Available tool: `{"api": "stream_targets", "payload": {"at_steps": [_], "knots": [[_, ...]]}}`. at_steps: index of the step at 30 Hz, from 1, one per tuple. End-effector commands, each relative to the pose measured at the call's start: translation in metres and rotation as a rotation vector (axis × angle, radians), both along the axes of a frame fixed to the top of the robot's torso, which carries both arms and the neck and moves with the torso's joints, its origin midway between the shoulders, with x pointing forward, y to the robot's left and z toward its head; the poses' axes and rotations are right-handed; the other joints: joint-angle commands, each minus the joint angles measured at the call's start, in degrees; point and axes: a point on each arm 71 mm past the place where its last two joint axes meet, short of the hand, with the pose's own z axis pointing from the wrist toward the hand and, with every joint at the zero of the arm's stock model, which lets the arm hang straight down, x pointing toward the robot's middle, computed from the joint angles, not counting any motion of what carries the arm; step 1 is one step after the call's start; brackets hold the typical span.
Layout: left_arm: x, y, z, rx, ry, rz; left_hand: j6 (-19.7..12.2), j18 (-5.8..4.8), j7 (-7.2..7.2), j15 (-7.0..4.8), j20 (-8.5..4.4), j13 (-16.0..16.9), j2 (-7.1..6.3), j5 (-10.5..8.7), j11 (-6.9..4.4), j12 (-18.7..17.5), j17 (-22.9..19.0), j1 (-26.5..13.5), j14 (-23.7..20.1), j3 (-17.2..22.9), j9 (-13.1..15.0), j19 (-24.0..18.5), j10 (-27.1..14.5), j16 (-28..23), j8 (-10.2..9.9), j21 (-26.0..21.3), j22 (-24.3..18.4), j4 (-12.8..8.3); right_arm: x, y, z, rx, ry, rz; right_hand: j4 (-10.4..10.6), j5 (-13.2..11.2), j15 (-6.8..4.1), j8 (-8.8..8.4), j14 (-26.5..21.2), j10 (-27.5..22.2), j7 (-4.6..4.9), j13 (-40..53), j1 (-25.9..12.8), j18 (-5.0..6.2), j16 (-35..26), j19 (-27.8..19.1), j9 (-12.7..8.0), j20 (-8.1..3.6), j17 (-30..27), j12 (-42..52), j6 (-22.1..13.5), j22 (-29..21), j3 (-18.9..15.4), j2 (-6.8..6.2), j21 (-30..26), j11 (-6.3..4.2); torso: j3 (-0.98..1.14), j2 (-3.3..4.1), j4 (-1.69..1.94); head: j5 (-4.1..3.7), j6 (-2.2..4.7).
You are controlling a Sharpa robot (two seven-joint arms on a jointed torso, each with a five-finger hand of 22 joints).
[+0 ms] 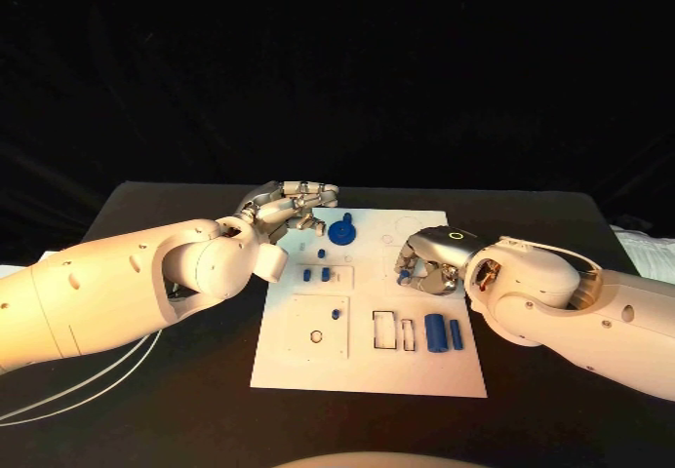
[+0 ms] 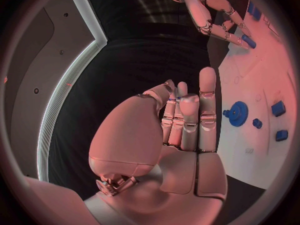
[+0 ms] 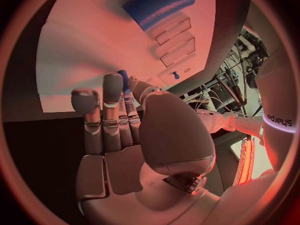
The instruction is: Assemble the parts on the task board
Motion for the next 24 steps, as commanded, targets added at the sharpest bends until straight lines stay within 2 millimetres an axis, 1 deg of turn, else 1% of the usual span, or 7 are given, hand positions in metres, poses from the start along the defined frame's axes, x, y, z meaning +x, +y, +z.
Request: {"api": "stream_targets", "payload": {"at_steps": [1, 4, 10, 15, 19, 21, 24], "knots": [[-0.001, -0.003, 0.001, -0.006, -0.007, -0.024, -0.4, 0.75, -0.04, -0.03, -0.06, 0.1, 0.13, 0.2, -0.03, 0.4, -0.1, -0.2, -0.3, -0.4, 0.1, -0.3, -0.3, -0.1, 0.3, -0.2, -0.1, 0.1, -0.001, 0.002, -0.004, -0.009, -0.009, 0.004, 0.1, 0.0, -0.17, 0.3, 0.3, 0.7, 0.03, 0.0, 0.2, -0.95, 0.5, 0.5, 0.2, -0.16, 0.2, 0.2, 0.7, 0.4, 0.4, 0.33, 0.5, -0.02, -0.01, -0.01, -0.01, -0.13, -0.01], [-0.001, -0.003, 0.001, -0.005, -0.006, -0.023, -0.4, 0.75, -0.04, -0.03, -0.06, 0.1, 0.13, 0.2, -0.03, 0.4, -0.1, -0.2, -0.3, -0.4, 0.1, -0.3, -0.3, -0.1, 0.3, -0.2, -0.1, 0.1, -0.001, 0.004, -0.004, 0.004, -0.017, 0.006, 0.1, 0.0, -0.36, 0.6, 0.4, 1.4, -0.17, 0.1, 0.2, -1.06, 1.0, 0.7, 0.3, -0.28, 0.5, 0.3, 1.2, 1.1, 0.7, 0.55, 1.0, -0.24, -0.01, -0.02, 0.06, -0.29, -0.02], [-0.001, -0.002, 0.0, -0.002, -0.002, -0.02, -0.4, 0.75, -0.04, -0.03, -0.06, 0.1, 0.13, 0.2, -0.03, 0.4, -0.1, -0.2, -0.3, -0.4, 0.1, -0.3, -0.3, -0.1, 0.3, -0.2, -0.1, 0.1, -0.002, 0.005, -0.001, 0.049, -0.051, 0.007, -0.3, 0.0, -0.73, 1.18, 0.6, 2.7, -0.52, 0.2, 0.6, -1.38, 2.5, 1.4, 0.6, -0.48, 1.9, 0.4, 2.1, 3.1, 0.9, 0.62, 2.3, -0.65, -0.06, -0.06, 0.04, -0.26, -0.08], [-0.001, -0.001, 0.0, -0.001, 0.0, -0.02, -0.4, 0.75, -0.04, -0.03, -0.06, 0.1, 0.13, 0.2, -0.03, 0.4, -0.1, -0.2, -0.3, -0.4, 0.1, -0.3, -0.3, -0.1, 0.3, -0.2, -0.1, 0.1, -0.008, 0.003, 0.008, 0.132, -0.096, -0.016, -0.2, 0.0, -1.04, 1.54, 0.8, 3.6, -0.74, 0.3, 0.1, -1.65, 3.7, 2.1, 0.8, -0.57, 2.9, 0.4, 2.6, 4.8, 0.7, 0.11, 3.4, -0.9, 0.07, -0.02, -0.11, -0.21, -0.09], [-0.001, 0.0, 0.0, 0.0, 0.001, -0.02, -0.4, 0.76, -0.03, -0.02, -0.05, 0.1, 0.18, 0.2, -0.02, 0.4, -0.1, -0.2, -0.3, -0.4, 0.1, -0.3, -0.3, -0.2, 0.3, -0.3, -0.1, 0.1, -0.01, -0.003, 0.014, 0.206, -0.087, -0.052, -0.3, 0.1, -1.1, 1.62, 0.8, 3.7, -0.83, 0.2, 0.1, -1.64, 3.8, 2.1, 0.8, -0.64, 3.0, 0.3, 2.7, 4.8, 0.7, 0.05, 3.5, -0.98, -0.08, -0.12, -0.12, -0.43, -0.04], [-0.001, 0.0, 0.0, 0.0, 0.001, -0.019, -0.4, 0.76, -0.03, -0.02, -0.05, 0.1, 0.18, 0.2, -0.02, 0.4, -0.1, -0.2, -0.3, -0.4, 0.1, -0.3, -0.3, -0.2, 0.3, -0.3, -0.1, 0.1, -0.012, -0.005, 0.017, 0.231, -0.074, -0.063, -0.3, 0.1, -1.11, 1.62, 0.8, 3.7, -0.83, 0.2, 0.2, -1.64, 3.8, 2.1, 0.8, -0.65, 2.9, 0.3, 2.7, 4.8, 0.7, 0.05, 3.5, -0.98, -0.03, -0.12, -0.03, -0.44, 0.03], [-0.001, 0.0, 0.0, 0.001, 0.001, -0.018, -0.4, 0.76, -0.03, -0.02, -0.05, 0.1, 0.18, 0.2, -0.02, 0.4, -0.1, -0.2, -0.3, -0.4, 0.1, -0.3, -0.3, -0.2, 0.3, -0.3, -0.1, 0.1, -0.015, -0.005, 0.021, 0.265, -0.046, -0.066, -0.3, 0.1, -1.11, 1.62, 0.8, 3.7, -0.82, 0.2, 0.2, -1.64, 3.9, 2.1, 0.8, -0.66, 3.0, 0.2, 2.7, 4.9, 0.7, 0.05, 3.6, -0.97, 0.03, -0.11, -0.08, -0.5, 0.05]]}}
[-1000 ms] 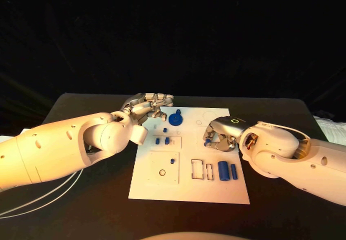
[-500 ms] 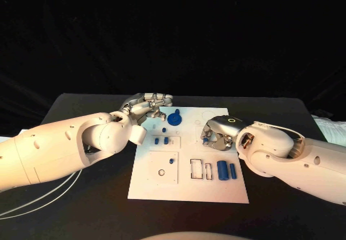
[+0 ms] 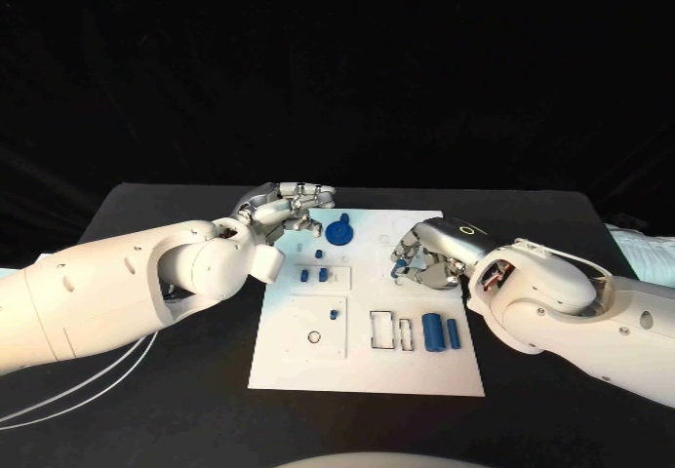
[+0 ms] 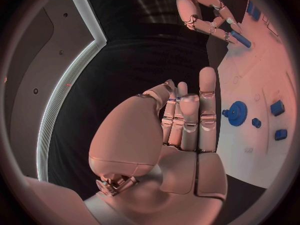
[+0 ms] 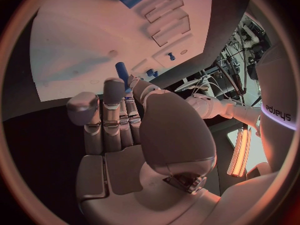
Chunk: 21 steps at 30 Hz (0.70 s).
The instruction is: Assemble the parts on the task board
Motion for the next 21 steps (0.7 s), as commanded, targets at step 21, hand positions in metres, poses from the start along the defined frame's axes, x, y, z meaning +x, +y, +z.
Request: {"api": "stream_targets", "payload": {"at_steps": [21], "knots": [[0.003, 0.0, -0.001, -0.001, -0.008, -0.004, -0.3, 0.77, -0.14, -0.03, -0.04, 0.1, 0.29, 0.2, 0.01, 0.3, -0.1, -0.2, -0.3, -0.3, 0.1, -0.3, -0.2, -0.2, 0.5, -0.4, -0.1, 0.2, -0.044, 0.078, 0.001, 0.214, 0.092, 0.277, -0.4, 0.4, -0.19, -0.37, 0.4, -0.2, 0.68, -0.2, 0.3, -0.78, 0.7, 0.1, -0.3, 0.11, 0.3, -1.3, -0.9, 0.2, 0.5, 0.28, 0.4, 0.09, -0.1, 0.03, -0.07, 0.64, 0.22]]}}
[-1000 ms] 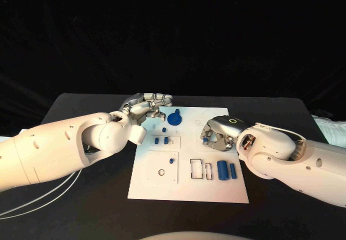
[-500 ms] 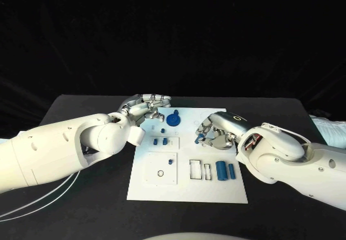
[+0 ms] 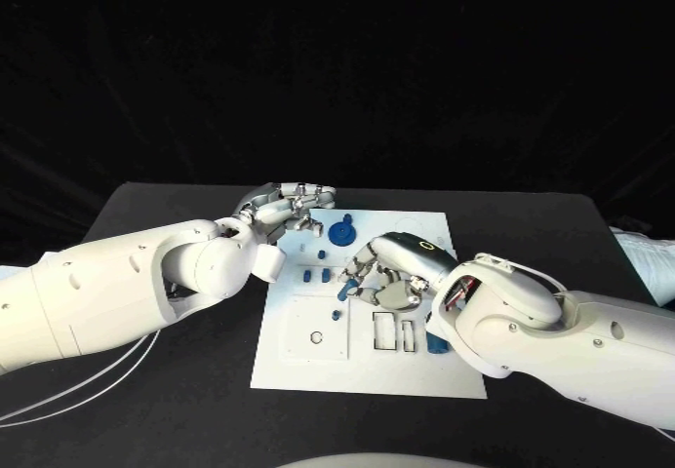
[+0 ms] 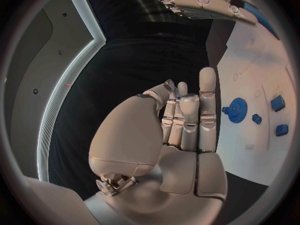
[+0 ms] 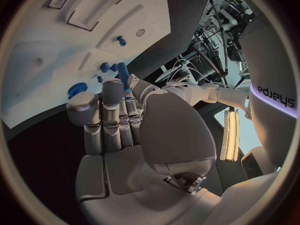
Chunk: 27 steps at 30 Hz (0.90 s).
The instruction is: Assemble the parts on the task board
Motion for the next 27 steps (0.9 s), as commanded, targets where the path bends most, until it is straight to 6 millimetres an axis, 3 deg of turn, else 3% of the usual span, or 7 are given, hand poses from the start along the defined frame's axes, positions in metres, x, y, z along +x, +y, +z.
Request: {"api": "stream_targets", "payload": {"at_steps": [1, 12, 15, 19, 23, 27], "knots": [[0.0, -0.002, 0.001, -0.006, -0.009, -0.014, -0.3, 0.77, -0.14, -0.03, -0.04, 0.1, 0.29, 0.2, 0.01, 0.3, -0.1, -0.2, -0.3, -0.2, 0.1, -0.3, -0.2, -0.2, 0.2, -0.4, -0.1, 0.0, -0.008, 0.013, -0.005, 0.028, -0.006, 0.084, 0.0, 0.2, -0.19, -0.31, 0.4, -0.1, 0.09, 0.0, 0.3, -0.77, 0.3, 0.1, 0.0, 0.11, 0.1, -0.3, -0.3, 0.0, 0.2, 0.3, 0.4, 0.05, -0.04, 0.04, -0.25, 0.27, 0.05], [0.001, -0.004, 0.001, -0.009, -0.011, -0.018, -0.4, 0.8, -0.13, -0.02, -0.02, 0.1, 0.33, 0.2, 0.02, 0.4, -0.2, -0.3, -0.4, -0.2, 0.1, -0.4, -0.3, -0.2, 0.3, -0.6, -0.2, 0.1, -0.017, 0.035, -0.033, -0.038, 0.022, 0.148, -0.3, 0.2, -0.04, -0.5, 0.3, -0.5, 0.32, 0.0, 0.5, -0.73, 0.3, -0.1, 0.0, 0.23, 0.0, -0.7, -0.6, -0.1, 0.3, 0.35, 0.3, 0.26, -0.03, 0.06, -0.07, 0.66, -0.21], [0.001, -0.005, 0.001, -0.009, -0.01, -0.019, -0.4, 0.8, -0.13, -0.02, -0.02, 0.1, 0.33, 0.2, 0.02, 0.4, -0.2, -0.3, -0.4, -0.2, 0.1, -0.4, -0.3, -0.2, 0.3, -0.6, -0.2, 0.1, -0.016, 0.036, -0.038, -0.074, 0.022, 0.146, -0.3, 0.2, -0.03, -0.51, 0.3, -0.5, 0.33, 0.0, 0.5, -0.73, 0.3, -0.1, 0.0, 0.24, 0.0, -0.8, -0.7, -0.1, 0.4, 0.34, 0.3, 0.27, -0.04, 0.05, -0.19, 0.87, -0.28], [0.001, -0.005, 0.001, -0.009, -0.01, -0.02, -0.4, 0.8, -0.13, -0.02, -0.02, 0.1, 0.32, 0.2, 0.02, 0.4, -0.2, -0.3, -0.4, -0.2, 0.1, -0.4, -0.3, -0.3, 0.3, -0.6, -0.2, 0.1, -0.015, 0.038, -0.044, -0.108, 0.032, 0.146, -0.3, 0.3, -0.01, -0.51, 0.3, -0.5, 0.35, 0.0, 0.5, -0.73, 0.4, -0.1, 0.0, 0.26, 0.2, -0.8, -0.7, -0.1, 0.4, 0.4, 0.4, 0.28, 0.04, 0.11, -0.29, 1.61, -0.47], [0.001, -0.007, 0.0, -0.011, -0.008, -0.027, -0.4, 0.8, -0.13, -0.02, -0.02, 0.1, 0.32, 0.2, 0.02, 0.4, -0.2, -0.3, -0.4, -0.2, 0.1, -0.4, -0.3, -0.3, 0.3, -0.6, -0.2, 0.1, -0.017, 0.042, -0.05, -0.128, 0.052, 0.166, -0.3, 0.4, 0.01, -0.51, 0.3, -0.5, 0.36, 0.0, 0.4, -0.75, 0.6, -0.1, 0.0, 0.28, 0.3, -0.8, -0.7, 0.0, 0.4, 0.39, 0.4, 0.3, -0.05, 0.09, -0.25, 1.52, -0.48], [0.001, -0.008, 0.0, -0.011, -0.005, -0.032, -0.4, 0.81, -0.12, -0.01, -0.01, 0.1, 0.32, 0.19, 0.04, 0.4, -0.2, -0.3, -0.4, -0.3, 0.1, -0.4, -0.3, -0.3, 0.3, -0.6, -0.2, 0.1, -0.019, 0.047, -0.053, -0.132, 0.057, 0.178, -0.3, 0.4, 0.01, -0.5, 0.3, -0.4, 0.36, 0.0, 0.4, -0.75, 0.6, -0.1, 0.0, 0.29, 0.3, -0.8, -0.7, 0.0, 0.4, 0.38, 0.4, 0.3, 0.02, 0.09, -0.2, 1.51, -0.48]]}}
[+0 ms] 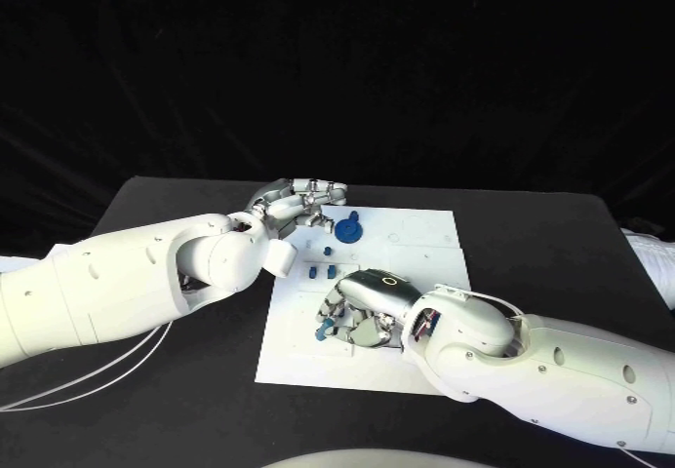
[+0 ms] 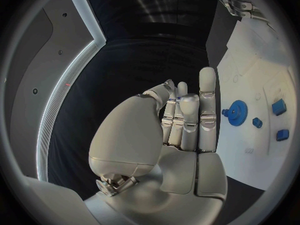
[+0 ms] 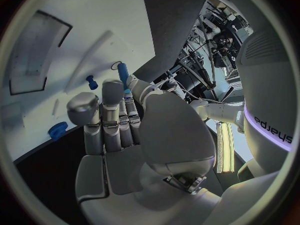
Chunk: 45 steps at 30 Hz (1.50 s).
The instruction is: Assemble the parts on the task board
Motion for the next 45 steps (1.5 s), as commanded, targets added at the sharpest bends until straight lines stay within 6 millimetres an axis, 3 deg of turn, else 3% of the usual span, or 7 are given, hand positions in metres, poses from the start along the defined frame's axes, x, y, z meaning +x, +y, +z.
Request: {"api": "stream_targets", "payload": {"at_steps": [1, 7, 29, 45], "knots": [[-0.0007, -0.0035, 0.0008, -0.009, -0.005, -0.026, -0.5, 0.81, -0.1, 0.0, -0.01, 0.1, 0.31, 0.19, 0.05, 0.4, -0.1, -0.4, -0.5, -0.3, 0.1, -0.4, -0.4, -0.3, 0.4, -0.4, -0.2, 0.1, -0.0023, 0.0035, -0.005, -0.049, -0.004, 0.03, -0.1, 0.4, 0.01, 0.02, 0.3, -0.1, 0.14, 0.1, 0.2, -0.75, 0.3, -0.1, 0.0, 0.3, 0.1, -0.1, -0.2, 0.1, 0.2, 0.22, 0.2, -0.01, 0.02, 0.0, 0.05, -0.03, -0.01], [-0.0009, -0.0039, 0.0008, -0.01, -0.004, -0.028, -0.5, 0.81, -0.1, 0.0, -0.01, 0.1, 0.31, 0.19, 0.05, 0.4, -0.1, -0.4, -0.5, -0.3, 0.1, -0.4, -0.4, -0.3, 0.4, -0.4, -0.2, 0.1, -0.0004, 0.0024, -0.0075, -0.053, -0.008, 0.01, -0.1, 0.5, 0.02, 0.07, 0.3, 0.0, 0.11, 0.1, 0.2, -0.76, 0.5, -0.1, 0.0, 0.32, 0.2, -0.1, -0.1, 0.2, 0.2, 0.32, 0.3, -0.04, -0.06, -0.02, 0.03, -0.02, -0.13], [-0.0014, -0.0029, 0.0008, -0.01, -0.002, -0.03, -0.5, 0.81, -0.1, 0.0, -0.01, 0.1, 0.31, 0.19, 0.05, 0.4, -0.1, -0.4, -0.5, -0.3, 0.1, -0.4, -0.4, -0.3, 0.4, -0.4, -0.2, 0.1, -0.0025, -0.0046, -0.0016, -0.01, -0.081, -0.047, -0.3, 0.6, -0.05, 0.29, 0.3, 0.5, 0.01, 0.2, 0.1, -0.77, 0.7, 0.0, 0.2, 0.34, 0.3, -0.1, 0.2, 0.6, 0.3, 0.49, 0.5, -0.14, -0.03, 0.02, -0.02, 0.25, -0.41], [-0.0019, -0.004, 0.0009, -0.011, -0.002, -0.034, -0.6, 0.83, -0.08, 0.02, 0.01, 0.1, 0.31, 0.19, 0.07, 0.5, -0.2, -0.5, -0.5, -0.4, 0.1, -0.5, -0.5, -0.3, 0.4, -0.5, -0.3, 0.2, -0.0046, 0.0024, -0.0113, -0.163, -0.036, -0.004, 0.4, 0.2, -0.02, 0.3, 0.2, 0.7, -0.13, 0.2, -1.3, -0.74, 0.8, -0.2, 0.2, 0.38, 0.2, -0.4, 0.2, 0.5, -0.5, 0.22, 0.6, -0.15, -0.08, -0.04, 0.06, 0.38, -0.69]]}}
